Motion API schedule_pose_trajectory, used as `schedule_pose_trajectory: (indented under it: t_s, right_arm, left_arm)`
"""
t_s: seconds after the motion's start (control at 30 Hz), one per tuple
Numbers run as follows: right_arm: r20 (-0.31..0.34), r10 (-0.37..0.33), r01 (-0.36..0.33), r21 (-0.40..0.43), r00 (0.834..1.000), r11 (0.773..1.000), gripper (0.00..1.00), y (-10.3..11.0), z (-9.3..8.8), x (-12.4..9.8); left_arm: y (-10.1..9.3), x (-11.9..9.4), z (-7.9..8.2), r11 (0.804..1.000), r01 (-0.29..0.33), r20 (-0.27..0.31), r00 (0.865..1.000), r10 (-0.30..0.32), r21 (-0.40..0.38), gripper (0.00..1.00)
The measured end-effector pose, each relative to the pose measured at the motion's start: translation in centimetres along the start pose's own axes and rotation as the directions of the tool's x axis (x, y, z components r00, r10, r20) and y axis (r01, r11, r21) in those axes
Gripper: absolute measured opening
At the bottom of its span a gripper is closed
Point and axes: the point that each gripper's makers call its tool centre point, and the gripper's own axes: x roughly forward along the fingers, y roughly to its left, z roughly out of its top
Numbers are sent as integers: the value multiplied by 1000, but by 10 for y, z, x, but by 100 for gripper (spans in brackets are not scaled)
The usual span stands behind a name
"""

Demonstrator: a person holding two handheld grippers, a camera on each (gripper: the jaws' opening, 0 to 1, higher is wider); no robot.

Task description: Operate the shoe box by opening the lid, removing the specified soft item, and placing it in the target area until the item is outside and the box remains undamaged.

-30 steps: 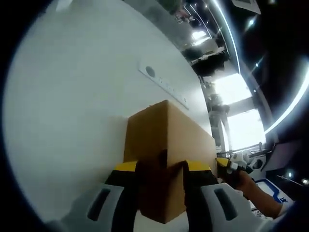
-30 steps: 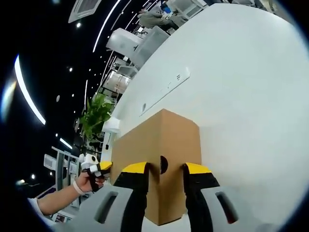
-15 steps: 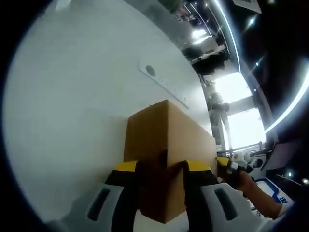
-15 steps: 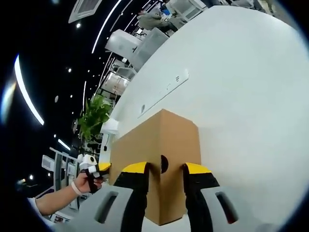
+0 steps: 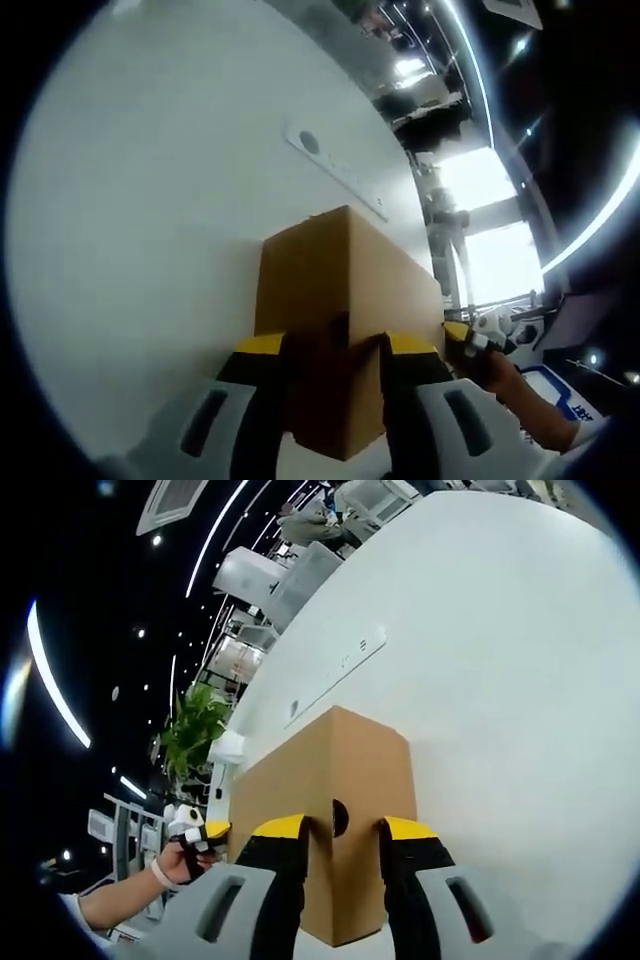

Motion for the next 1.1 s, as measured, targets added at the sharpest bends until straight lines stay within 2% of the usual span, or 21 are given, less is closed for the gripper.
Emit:
schedule_pose_trajectory:
  t_s: [0.27,0.37,0.47,0.53,0.6,0.8,0.97,1.1]
  right_arm:
    - [2,-9,9,4,1000,1000,27,2,-1,-1]
    - [3,-9,9,7,1000,1000,27,1,-1,0]
    - [3,-9,9,7,1000,1000,27,0,0,0]
    - [3,-9,9,8,1000,1000,27,0,0,0]
    - [1,-9,9,8,1000,1000,27,-2,1,1]
    - [-8,-10,11,15,1000,1000,27,-2,1,1]
    - [-6,-8,8,12,1000,1000,27,-2,1,1]
    - [-6,-5,6,13,1000,1000,27,-3,1,1]
  left_arm:
    - [2,1,2,1000,14,-24,1000,-14,-1,37]
    - [2,4,3,1000,15,-29,999,-15,1,40]
    - [1,9,1,1000,8,-47,999,-7,6,49]
    - [1,12,-4,1000,-10,-69,998,12,18,62]
    - [-2,15,-6,999,-13,-80,997,16,46,70]
    - [-11,19,-8,997,22,-107,994,-14,79,76]
    - [-8,15,-1,993,-6,-83,996,16,118,78]
    - [-8,8,12,980,-42,-30,998,49,197,80]
